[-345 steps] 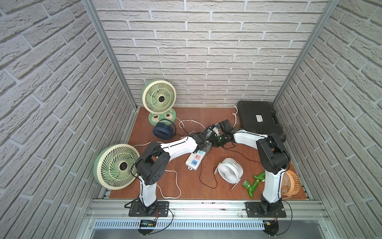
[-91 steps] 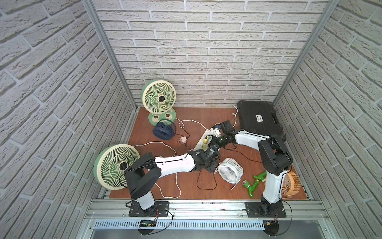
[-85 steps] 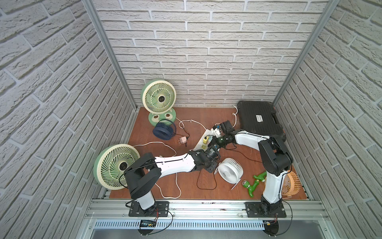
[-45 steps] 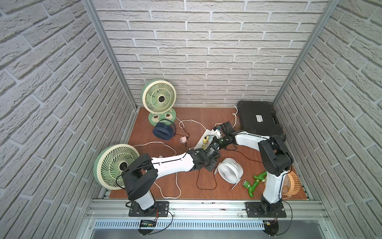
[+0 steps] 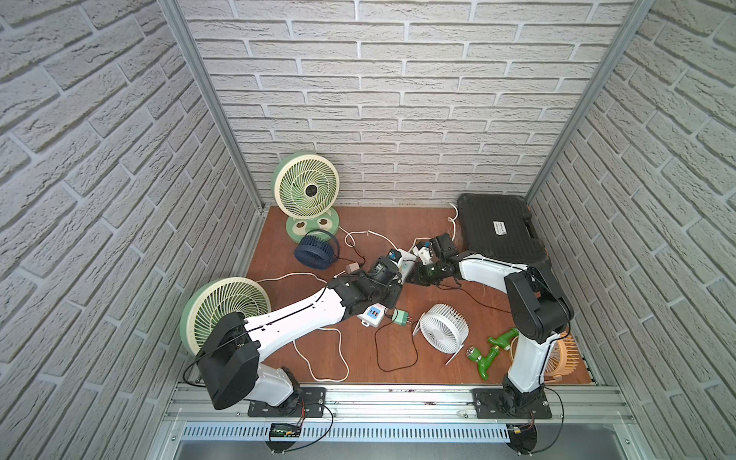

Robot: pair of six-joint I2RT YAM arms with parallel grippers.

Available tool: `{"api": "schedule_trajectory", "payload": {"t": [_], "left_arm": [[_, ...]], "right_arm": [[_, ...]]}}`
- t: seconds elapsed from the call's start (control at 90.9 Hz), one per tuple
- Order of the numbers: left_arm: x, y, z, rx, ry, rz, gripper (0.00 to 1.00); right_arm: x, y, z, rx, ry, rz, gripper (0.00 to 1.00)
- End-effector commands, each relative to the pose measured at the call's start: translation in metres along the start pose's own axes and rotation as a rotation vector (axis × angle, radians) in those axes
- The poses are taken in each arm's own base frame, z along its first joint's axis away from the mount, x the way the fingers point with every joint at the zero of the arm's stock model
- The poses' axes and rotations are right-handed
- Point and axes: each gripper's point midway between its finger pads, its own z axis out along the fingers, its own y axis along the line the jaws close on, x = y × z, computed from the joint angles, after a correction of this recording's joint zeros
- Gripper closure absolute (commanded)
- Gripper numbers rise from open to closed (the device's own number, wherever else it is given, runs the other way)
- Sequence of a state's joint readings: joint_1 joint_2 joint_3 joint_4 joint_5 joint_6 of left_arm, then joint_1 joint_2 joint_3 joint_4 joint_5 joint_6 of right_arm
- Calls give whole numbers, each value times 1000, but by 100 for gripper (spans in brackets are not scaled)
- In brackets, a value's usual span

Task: Unplug the desk fan from the power strip
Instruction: Place the plug at the center of the board, then remove the plug from the socket.

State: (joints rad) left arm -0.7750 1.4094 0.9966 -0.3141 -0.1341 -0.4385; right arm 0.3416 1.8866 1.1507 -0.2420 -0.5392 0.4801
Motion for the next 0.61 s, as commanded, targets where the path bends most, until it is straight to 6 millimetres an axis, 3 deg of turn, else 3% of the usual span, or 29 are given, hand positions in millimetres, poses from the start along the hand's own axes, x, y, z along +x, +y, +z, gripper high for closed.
{"api": "schedule_trajectory", "payload": {"t": [0.0, 0.264, 0.594], "left_arm": [[3, 16, 2, -8, -9, -17, 43], [4, 46, 23, -85, -11, -54, 38], [-12, 46, 45, -94, -45, -20, 34]], "right_arm": [[-17, 10, -15, -40, -86, -8, 96], [-38, 13, -12, -72, -153, 8, 96], [-54, 4, -3, -50, -209, 35, 96]]}}
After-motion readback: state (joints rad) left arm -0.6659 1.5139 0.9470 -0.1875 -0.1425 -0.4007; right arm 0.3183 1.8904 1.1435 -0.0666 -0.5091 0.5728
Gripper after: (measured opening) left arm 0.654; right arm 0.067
